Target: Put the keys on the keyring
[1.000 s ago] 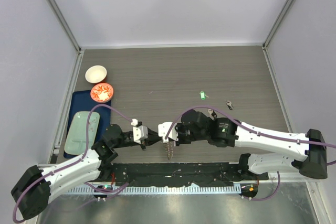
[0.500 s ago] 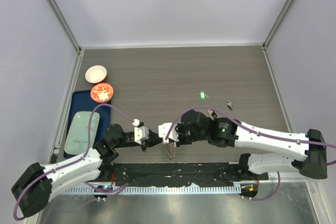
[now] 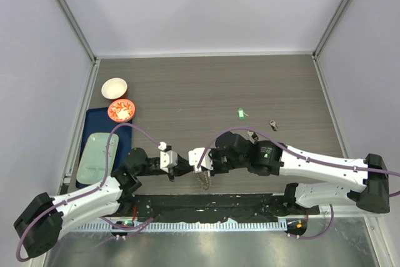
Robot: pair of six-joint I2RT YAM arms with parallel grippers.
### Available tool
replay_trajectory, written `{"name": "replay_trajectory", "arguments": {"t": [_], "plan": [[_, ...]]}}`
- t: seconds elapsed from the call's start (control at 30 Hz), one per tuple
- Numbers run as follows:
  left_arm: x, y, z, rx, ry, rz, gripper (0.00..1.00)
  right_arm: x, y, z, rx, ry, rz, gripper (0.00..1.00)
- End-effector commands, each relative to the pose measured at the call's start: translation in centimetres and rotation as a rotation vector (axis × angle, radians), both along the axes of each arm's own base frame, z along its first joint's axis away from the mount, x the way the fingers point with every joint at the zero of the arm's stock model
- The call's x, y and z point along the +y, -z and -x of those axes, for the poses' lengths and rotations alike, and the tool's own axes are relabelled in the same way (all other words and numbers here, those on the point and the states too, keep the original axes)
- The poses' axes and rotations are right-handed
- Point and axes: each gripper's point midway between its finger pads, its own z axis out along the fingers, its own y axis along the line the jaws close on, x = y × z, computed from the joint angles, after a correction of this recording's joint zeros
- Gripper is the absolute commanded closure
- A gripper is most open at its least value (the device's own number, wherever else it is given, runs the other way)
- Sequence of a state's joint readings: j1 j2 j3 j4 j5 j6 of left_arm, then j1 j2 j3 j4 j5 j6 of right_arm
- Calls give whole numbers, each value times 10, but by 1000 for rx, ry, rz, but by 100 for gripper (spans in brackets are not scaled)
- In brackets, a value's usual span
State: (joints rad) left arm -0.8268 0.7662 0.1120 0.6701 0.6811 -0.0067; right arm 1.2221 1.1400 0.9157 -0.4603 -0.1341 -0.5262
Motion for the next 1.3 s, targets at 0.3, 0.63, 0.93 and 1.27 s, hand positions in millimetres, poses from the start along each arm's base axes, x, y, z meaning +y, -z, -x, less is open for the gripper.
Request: {"name": "replay_trajectory", "arguments": {"t": [0.3,0.63,0.93,1.27], "plan": [[-16,-66,11,-139,119,153,100,18,-41,0,-63,-64,-70,99],[-21,-79,5,-161,117,157,100,15,-40,-3,-85,-80,-12,99],[-16,-64,-11,-176,15,103,100,-3,-44,-24,-135,45,4,99],[7,-31,-34,-176,-181,12,100,-23,-25,-52,3,229,-20,99]]}}
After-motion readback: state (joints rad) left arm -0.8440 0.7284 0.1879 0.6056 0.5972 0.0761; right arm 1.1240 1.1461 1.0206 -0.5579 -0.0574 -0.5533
